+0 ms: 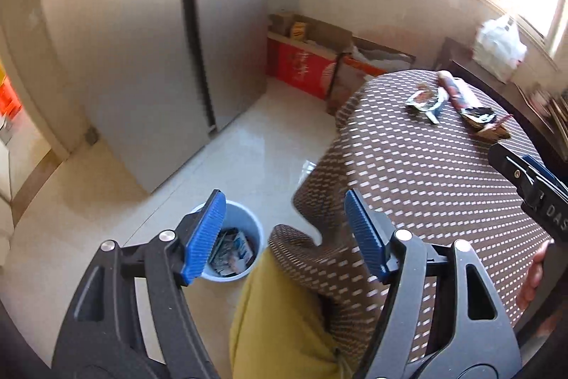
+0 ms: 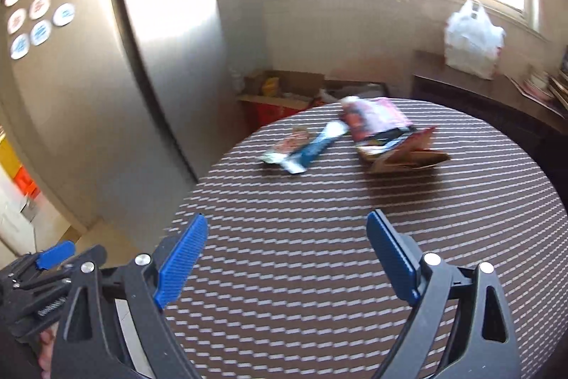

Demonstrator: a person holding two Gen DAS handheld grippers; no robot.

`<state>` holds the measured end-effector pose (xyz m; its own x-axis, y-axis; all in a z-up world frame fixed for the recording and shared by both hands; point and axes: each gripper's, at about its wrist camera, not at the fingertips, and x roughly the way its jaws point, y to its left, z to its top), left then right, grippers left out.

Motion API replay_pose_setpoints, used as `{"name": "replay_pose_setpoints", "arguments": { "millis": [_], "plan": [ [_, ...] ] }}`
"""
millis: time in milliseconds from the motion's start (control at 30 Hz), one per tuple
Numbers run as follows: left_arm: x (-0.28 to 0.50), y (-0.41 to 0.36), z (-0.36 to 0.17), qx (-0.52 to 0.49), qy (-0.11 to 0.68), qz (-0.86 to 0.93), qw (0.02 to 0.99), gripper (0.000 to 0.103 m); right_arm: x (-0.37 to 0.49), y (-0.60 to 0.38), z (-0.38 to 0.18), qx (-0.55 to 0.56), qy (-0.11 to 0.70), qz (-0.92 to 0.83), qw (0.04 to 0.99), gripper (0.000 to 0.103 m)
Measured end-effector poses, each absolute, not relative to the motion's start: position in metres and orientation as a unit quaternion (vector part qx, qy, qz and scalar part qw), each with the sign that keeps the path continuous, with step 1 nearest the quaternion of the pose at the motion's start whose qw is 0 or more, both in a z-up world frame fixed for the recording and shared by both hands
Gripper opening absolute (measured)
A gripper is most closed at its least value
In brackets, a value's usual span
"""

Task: Collect trash
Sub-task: 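Move both open tools back over the table toward the remaining packets, then close the right tool on the blue-white packet while the left tool grasps a small wrapper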

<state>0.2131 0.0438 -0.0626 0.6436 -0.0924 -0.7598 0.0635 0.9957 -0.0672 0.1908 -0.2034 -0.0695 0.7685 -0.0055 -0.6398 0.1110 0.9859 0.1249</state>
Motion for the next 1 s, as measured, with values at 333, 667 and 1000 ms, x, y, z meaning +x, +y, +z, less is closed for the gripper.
{"name": "replay_pose_setpoints", "arguments": {
  "millis": [333, 667, 1000],
  "plan": [
    [0.274, -0.012, -0.059, -0.001, 0.436, -0.091, 0.895, 0.071, 0.261, -0.26, -0.062, 0.113, 0.391, 0.035, 0.913, 0.089],
    [0.333, -0.02, -0.064, -0.004, 0.457, -0.089, 0.885, 0.071, 0.36, -0.239, -0.1, 0.102, 0.487, 0.008, 0.867, 0.053],
    [0.38, -0.051, -0.074, 0.012, 0.477, -0.124, 0.87, 0.071, 0.369, -0.253, -0.111, 0.12, 0.509, -0.005, 0.852, 0.011]
  ]
}}
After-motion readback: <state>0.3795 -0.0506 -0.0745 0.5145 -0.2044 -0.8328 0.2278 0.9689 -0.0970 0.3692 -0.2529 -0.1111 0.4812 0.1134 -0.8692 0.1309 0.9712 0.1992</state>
